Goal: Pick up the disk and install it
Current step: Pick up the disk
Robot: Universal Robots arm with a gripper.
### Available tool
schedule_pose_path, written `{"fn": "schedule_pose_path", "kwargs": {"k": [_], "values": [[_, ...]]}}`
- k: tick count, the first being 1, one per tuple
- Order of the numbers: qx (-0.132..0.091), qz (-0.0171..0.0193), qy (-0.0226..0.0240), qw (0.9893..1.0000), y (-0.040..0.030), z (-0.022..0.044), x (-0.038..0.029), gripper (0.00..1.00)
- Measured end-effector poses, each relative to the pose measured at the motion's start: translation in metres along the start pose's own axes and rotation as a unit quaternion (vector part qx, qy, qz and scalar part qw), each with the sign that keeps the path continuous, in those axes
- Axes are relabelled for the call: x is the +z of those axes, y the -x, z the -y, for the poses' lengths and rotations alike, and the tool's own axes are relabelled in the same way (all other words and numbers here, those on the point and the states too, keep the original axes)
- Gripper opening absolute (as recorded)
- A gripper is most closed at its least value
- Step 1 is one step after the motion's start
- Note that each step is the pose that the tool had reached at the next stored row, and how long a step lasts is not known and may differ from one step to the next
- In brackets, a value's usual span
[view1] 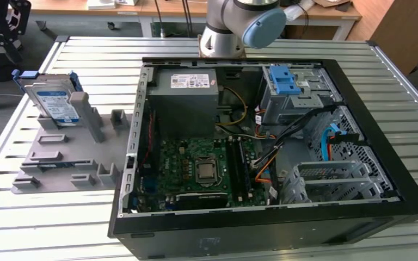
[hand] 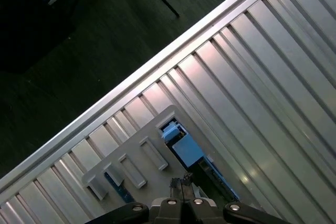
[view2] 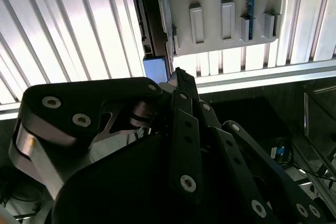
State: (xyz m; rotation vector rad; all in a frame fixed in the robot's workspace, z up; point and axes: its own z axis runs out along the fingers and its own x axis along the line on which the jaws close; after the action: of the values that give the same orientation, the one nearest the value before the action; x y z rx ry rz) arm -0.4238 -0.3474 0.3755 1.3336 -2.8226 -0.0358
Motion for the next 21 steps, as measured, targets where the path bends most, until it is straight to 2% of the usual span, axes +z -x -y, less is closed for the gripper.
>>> {"fn": "schedule_pose_path", "kwargs": {"k": [7,10,12,16,19,21], "values": [[-0.005,-0.0002,-0.0001,1.0,0.0,0.0,0.0,0.11],[-0.024,-0.0008,-0.0002,0.9997,0.0,0.0,0.0001,0.11],[-0.042,-0.0013,-0.0004,0.9991,0.0,0.0,0.0001,0.11],[-0.079,-0.0023,-0.0007,0.9969,0.0,0.0,0.0002,0.11],[-0.103,-0.003,-0.0009,0.9946,0.0,0.0,0.0004,0.11],[-0.121,-0.0035,-0.001,0.9927,0.0,0.0,0.0005,0.11]]}}
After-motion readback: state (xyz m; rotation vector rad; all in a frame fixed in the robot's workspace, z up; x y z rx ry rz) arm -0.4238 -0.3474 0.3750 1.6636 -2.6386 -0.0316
